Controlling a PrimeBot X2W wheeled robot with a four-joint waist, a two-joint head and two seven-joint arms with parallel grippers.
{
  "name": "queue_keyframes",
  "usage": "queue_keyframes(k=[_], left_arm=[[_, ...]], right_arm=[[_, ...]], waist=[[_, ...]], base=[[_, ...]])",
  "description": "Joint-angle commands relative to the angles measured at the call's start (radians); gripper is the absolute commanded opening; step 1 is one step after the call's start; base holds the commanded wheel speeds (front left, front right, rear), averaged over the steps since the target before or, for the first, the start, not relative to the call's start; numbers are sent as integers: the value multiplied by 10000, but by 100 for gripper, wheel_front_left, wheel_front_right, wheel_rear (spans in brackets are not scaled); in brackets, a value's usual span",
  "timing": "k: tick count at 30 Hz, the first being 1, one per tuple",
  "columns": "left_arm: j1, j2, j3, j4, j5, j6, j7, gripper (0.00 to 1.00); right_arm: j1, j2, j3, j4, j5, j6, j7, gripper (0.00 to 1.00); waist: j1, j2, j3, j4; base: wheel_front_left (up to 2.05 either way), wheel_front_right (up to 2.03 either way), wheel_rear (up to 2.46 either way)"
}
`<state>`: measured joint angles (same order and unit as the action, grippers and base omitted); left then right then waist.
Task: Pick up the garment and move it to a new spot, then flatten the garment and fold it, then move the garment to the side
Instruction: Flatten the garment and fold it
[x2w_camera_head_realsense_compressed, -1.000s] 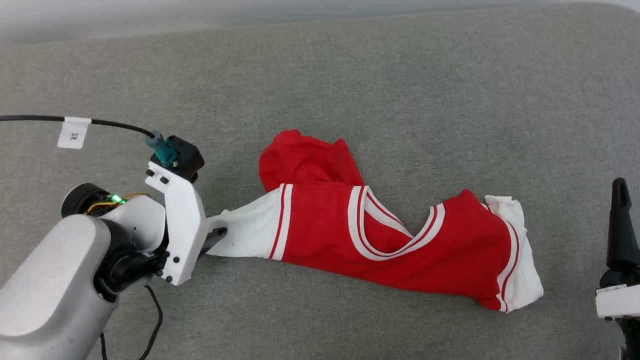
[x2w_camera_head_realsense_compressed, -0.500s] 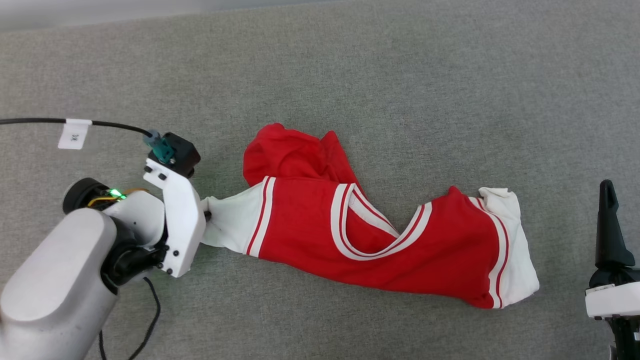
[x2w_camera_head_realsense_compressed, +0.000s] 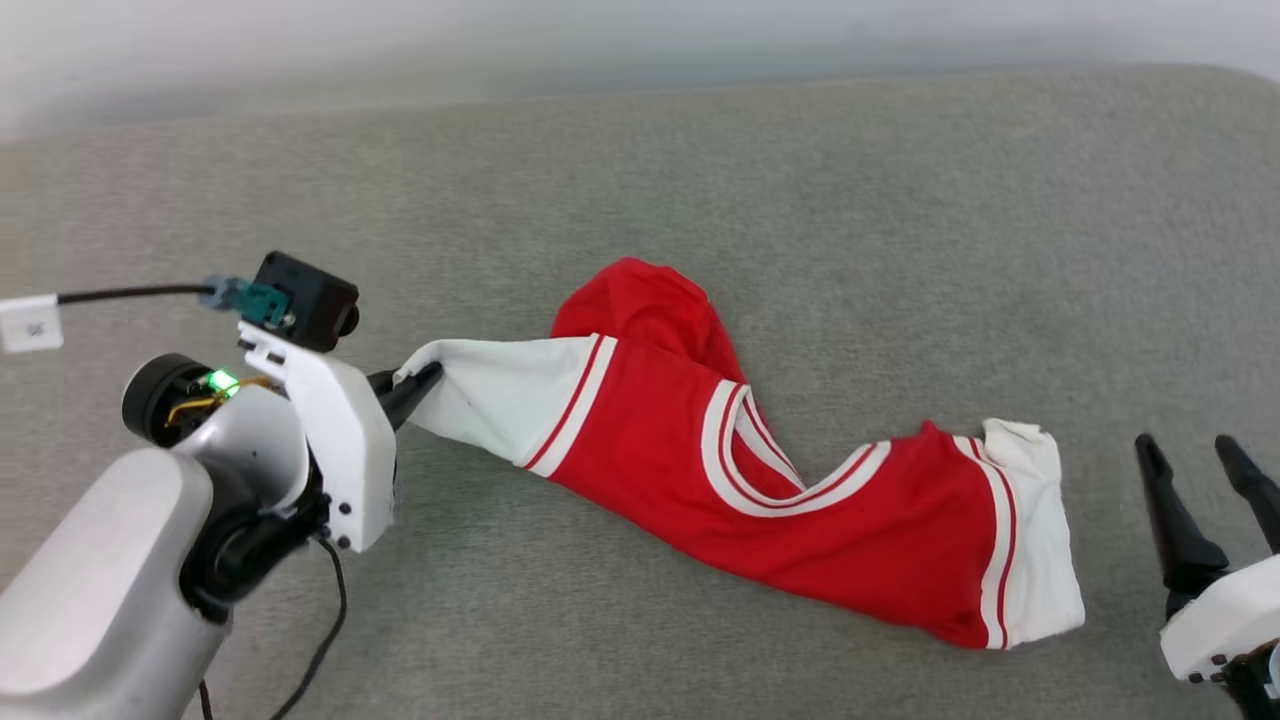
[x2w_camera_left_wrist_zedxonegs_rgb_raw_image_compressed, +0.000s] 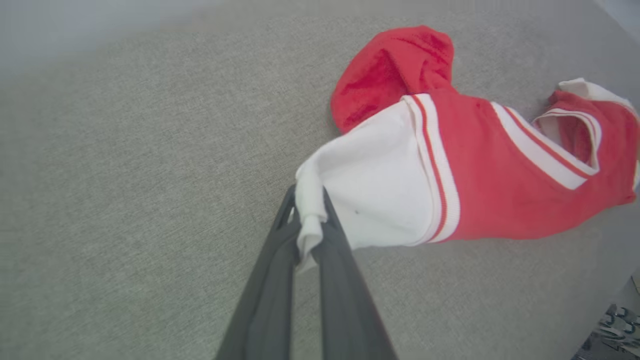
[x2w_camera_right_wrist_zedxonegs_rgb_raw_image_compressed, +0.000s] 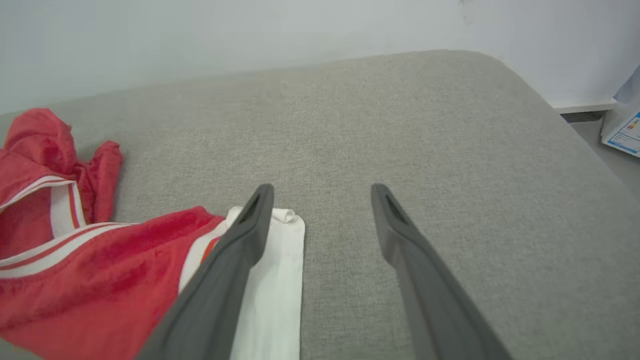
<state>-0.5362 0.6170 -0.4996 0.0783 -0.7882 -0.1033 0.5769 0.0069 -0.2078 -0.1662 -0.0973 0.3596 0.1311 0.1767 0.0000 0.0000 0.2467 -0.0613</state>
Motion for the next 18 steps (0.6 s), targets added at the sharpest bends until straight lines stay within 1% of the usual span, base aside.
queue_keyframes(k=[1,4,6,9,12,13,15,18], left_arm=[[204,51,68,-171,-15,76,-95,0],[768,286,243,-1105,24,382,-353,0],[1132,420,335,-1753,76,580,-462,0],[1647,541,432,-2648,54,842,-585,0],[1973,583,425,-3354,121,1044,-657,0],[2060,603,413,-3563,147,1095,-671,0],[2210,632,400,-3888,210,1169,-714,0],[2362,640,338,-4305,278,1227,-774,0]], right_arm=[[49,-171,49,-16,-59,-7,205,100],[-33,-870,352,-67,-48,-7,1521,100],[-175,-1403,664,-68,-25,-7,2599,100],[-507,-2007,1063,34,462,-7,4222,100],[-823,-2684,1357,266,737,-7,5452,100],[-931,-2945,1517,326,767,-7,5747,100],[-1210,-3225,1734,544,931,-7,6139,100],[-1552,-3688,2151,899,938,-7,6424,100]], waist=[[0,0,-215,249],[0,0,-298,574],[0,0,-278,787],[0,0,-202,1102],[0,0,-94,1430],[0,0,-47,1522],[0,0,28,1675],[0,0,148,1924]], base=[[0,0,0],[0,0,0],[0,0,0],[0,0,0],[0,0,0],[0,0,0],[0,0,0],[0,0,0]])
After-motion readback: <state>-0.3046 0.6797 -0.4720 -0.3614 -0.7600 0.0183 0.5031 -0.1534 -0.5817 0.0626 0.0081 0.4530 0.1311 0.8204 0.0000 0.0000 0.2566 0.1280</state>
